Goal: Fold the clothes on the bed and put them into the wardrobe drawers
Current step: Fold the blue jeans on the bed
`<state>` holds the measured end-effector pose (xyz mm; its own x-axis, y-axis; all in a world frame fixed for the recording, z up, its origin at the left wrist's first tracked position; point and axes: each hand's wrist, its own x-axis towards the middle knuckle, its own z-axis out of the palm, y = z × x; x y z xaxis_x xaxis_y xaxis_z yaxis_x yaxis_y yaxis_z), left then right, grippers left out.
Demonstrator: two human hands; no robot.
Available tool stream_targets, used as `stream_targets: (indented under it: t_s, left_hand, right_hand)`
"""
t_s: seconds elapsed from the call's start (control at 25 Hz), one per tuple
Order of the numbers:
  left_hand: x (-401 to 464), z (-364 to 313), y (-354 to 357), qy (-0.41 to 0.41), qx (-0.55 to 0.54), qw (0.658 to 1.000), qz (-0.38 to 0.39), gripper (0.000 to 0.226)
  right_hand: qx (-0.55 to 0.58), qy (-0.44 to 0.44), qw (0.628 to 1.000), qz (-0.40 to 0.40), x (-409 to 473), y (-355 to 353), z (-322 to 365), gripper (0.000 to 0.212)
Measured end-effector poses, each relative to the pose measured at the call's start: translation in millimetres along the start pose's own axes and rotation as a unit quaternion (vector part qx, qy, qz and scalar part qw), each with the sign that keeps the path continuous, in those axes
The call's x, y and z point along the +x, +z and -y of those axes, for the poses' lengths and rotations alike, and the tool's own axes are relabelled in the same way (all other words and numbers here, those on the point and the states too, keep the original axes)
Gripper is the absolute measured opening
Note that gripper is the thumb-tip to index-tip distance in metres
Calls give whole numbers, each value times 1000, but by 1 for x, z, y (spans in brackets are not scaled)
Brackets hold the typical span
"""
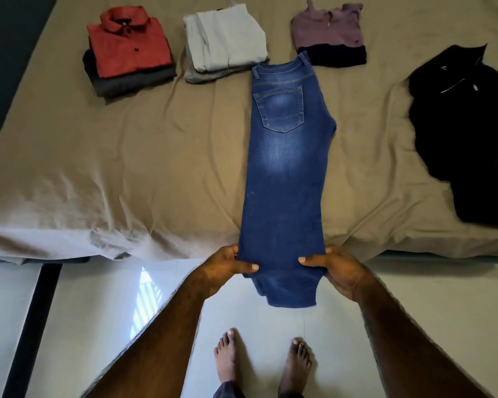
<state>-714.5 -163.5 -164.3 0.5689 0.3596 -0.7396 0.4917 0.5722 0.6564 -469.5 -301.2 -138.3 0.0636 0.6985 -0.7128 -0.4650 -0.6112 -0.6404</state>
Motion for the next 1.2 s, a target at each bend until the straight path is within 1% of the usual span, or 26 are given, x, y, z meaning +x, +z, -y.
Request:
stream_targets:
  t_s: [0.04,0.08,0.16,0.2,0.24,0.32,0.4,0.44,0.48,0.56,0.6,0.68,0.76,0.8,0.84,0.88,0.92,0.96,1.0,1.04,1.08,1.12,1.16,1.2]
  left_hand:
    - [-6,-4,3,25,-43,999,12,63]
    - [-8,-10,5,42,-95,994,19,60]
    - [-14,-22,10,38,-199,979,26,54]
    - [-19,-26,12,29,-230,972,39,54]
    - [-25,-28,15,20,-231,971,58,57]
    - [-35,-24,18,3,-156,983,99,67]
    - [-42,-17,18,-8,-95,989,117,70]
    - [-43,-15,16,-8,-100,988,117,70]
    - [-46,-16,15,-4,-131,984,119,71]
    - [-50,-18,15,4,-225,965,135,82]
    - [-53,-17,18,3,-252,957,142,88]
    - [-59,-21,25,-4,-240,958,159,93]
    - [-63,-23,32,8,-212,962,173,87]
    - [-66,-29,36,21,-221,961,164,83]
    - [-69,-36,39,36,-245,959,137,76]
    - [-71,-44,42,57,-276,955,98,64]
    - [-71,-52,45,76,-311,945,64,48]
    - [-70,-60,47,83,-348,933,33,36]
    - [-69,-66,49,82,-383,920,15,33]
    - [-65,-67,49,82,-415,906,9,37]
    - [-61,-69,49,90,-437,895,7,48]
    - [-60,-69,48,99,-435,895,6,61]
    - [-60,-71,48,103,-395,913,4,70]
    - [-61,-72,49,106,-327,939,9,72]
  right_hand:
    - [35,-21,999,-1,-5,2,5,46]
    - [69,-29,997,-1,-7,3,11,45]
    - [104,-17,994,6,-12,5,21,48]
    - [109,-8,994,15,-15,5,24,51]
    - [107,-4,994,24,-19,6,25,55]
    - [77,-7,997,32,-26,8,24,55]
    - [54,5,998,35,-32,10,22,55]
    - [65,11,997,38,-34,12,22,55]
    - [87,14,995,39,-37,14,23,53]
    - [155,9,987,36,-42,19,26,41]
    - [190,3,981,30,-45,22,28,34]
    - [231,-25,972,28,-48,25,31,31]
    - [249,-56,967,11,-50,29,34,29]
    - [262,-73,962,-2,-49,28,34,29]
    - [270,-88,959,-12,-50,27,35,30]
    - [257,-100,961,-17,-51,27,38,31]
    - [219,-99,970,-16,-51,25,38,33]
    - [166,-89,982,-2,-51,24,39,41]
    - [107,-74,991,14,-53,23,39,54]
    - [57,-62,996,23,-53,23,38,64]
    - [36,-68,997,22,-53,22,39,65]
    - [42,-85,995,16,-52,23,42,59]
    - [67,-107,992,9,-52,24,48,49]
    - [87,-128,988,-1,-51,26,56,41]
